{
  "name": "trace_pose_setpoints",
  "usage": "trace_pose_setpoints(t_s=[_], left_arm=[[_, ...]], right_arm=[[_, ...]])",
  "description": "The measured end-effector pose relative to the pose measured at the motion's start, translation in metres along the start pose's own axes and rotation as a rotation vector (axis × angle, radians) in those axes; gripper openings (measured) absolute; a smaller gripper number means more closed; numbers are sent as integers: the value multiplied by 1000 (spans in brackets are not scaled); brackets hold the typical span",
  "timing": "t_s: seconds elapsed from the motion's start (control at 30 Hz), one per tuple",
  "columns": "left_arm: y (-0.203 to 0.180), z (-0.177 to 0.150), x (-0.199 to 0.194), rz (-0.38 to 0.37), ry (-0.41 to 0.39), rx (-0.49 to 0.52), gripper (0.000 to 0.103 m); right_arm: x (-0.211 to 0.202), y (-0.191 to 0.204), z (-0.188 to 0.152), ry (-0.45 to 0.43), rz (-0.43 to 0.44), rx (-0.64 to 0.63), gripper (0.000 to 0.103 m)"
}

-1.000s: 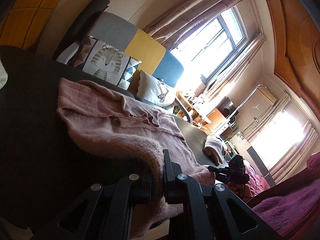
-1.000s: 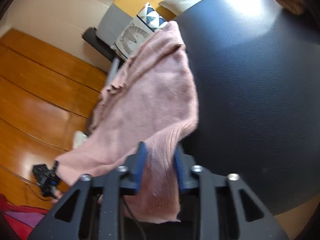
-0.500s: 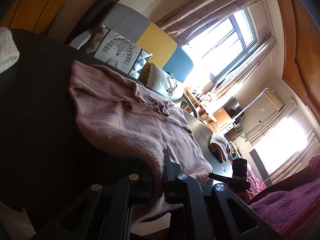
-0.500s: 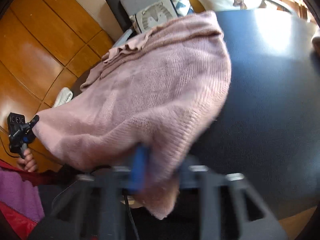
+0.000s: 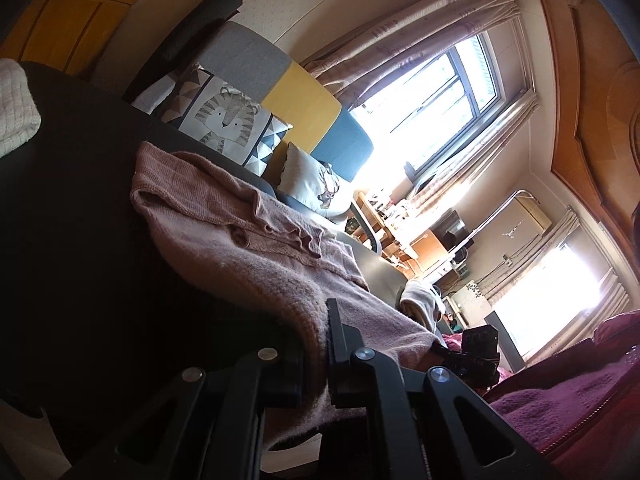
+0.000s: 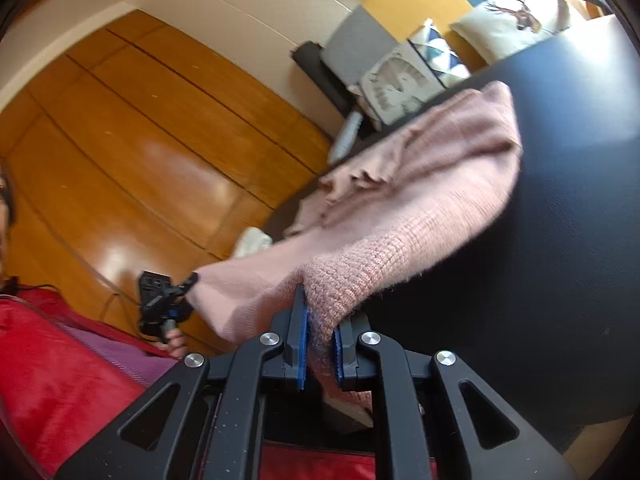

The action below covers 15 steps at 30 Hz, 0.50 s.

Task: Fold clothes
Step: 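Lift the sweater side with both grippers and fold it over the body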

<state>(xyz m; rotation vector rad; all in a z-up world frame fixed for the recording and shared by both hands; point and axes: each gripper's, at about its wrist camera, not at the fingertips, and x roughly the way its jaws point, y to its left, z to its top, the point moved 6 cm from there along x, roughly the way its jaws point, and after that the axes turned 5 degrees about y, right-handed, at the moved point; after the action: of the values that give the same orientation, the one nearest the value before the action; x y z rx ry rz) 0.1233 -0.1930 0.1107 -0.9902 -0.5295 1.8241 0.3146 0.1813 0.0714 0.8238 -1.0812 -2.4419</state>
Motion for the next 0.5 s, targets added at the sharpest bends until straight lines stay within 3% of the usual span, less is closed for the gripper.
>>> trace_pose_setpoints(t_s=[0.27, 0.5], left_arm=[[-16, 36, -12, -100, -79, -27, 7], [-1, 100, 22, -82, -83, -20, 7]], right_arm=[[-2, 4, 59, -84, 45, -6, 10], [23, -23, 128, -107, 8, 22, 10]])
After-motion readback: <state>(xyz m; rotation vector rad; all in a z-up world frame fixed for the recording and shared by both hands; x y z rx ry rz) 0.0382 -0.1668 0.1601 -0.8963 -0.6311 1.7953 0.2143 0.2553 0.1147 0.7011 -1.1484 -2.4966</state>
